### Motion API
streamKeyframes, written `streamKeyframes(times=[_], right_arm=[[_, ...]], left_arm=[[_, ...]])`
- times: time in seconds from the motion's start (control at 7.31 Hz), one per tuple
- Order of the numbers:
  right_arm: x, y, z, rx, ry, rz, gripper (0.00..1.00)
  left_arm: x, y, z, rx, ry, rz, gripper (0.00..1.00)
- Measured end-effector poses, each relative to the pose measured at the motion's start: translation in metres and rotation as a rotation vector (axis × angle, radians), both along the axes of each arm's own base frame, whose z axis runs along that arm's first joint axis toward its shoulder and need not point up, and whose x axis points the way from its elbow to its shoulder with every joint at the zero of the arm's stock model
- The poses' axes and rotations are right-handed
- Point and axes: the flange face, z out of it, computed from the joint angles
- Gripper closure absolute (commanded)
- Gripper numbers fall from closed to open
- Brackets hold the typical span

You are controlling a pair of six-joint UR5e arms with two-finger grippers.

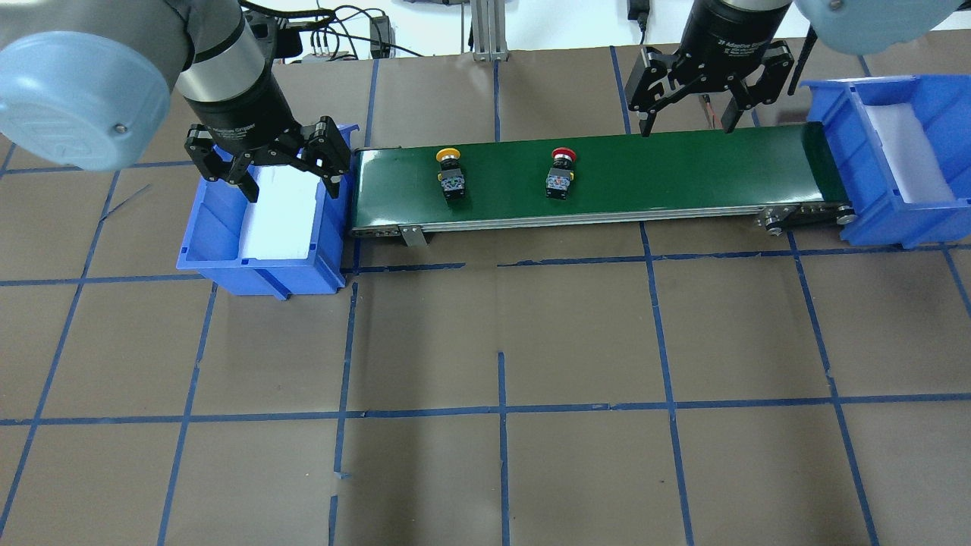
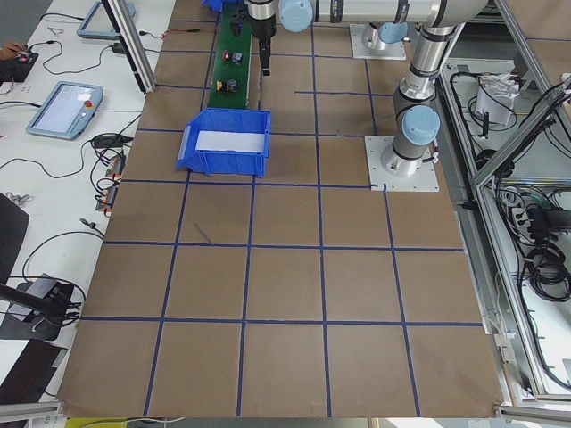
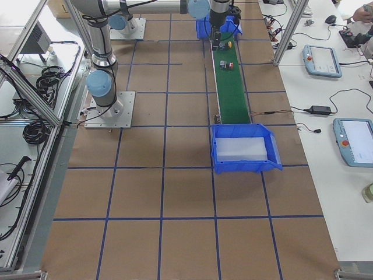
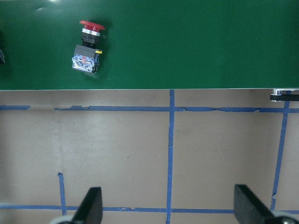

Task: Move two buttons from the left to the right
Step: 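Lower the right gripper onto the red button on the belt and grasp it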

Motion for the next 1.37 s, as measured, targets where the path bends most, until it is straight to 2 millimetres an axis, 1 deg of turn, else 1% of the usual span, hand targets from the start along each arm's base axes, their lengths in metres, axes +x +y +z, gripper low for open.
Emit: streamKeyframes(times=[0.27, 0.82, 1.09, 1.23, 1.37], right_arm=[[-0.003, -0.025, -0.036, 0.001, -0.002, -0.007, 0.0], [0.005, -0.065, -0.102, 0.012, -0.007, -0.014, 0.0], [0.006, -0.078, -0.126, 0.002, -0.007, -0.05, 0.0], [0.009, -0.081, -0.133, 0.004, -0.007, -0.066, 0.0], [0.013, -0.081, -0.134, 0.003, -0.007, -0.075, 0.0]], left_arm=[[0.0, 0.0, 0.0, 0.0, -0.001, 0.0, 0.0], [0.0, 0.0, 0.0, 0.0, -0.001, 0.0, 0.0], [0.0, 0.0, 0.0, 0.0, -0.001, -0.001, 0.0], [0.0, 0.0, 0.0, 0.0, -0.001, -0.001, 0.0], [0.0, 0.0, 0.0, 0.0, -0.001, -0.001, 0.0]])
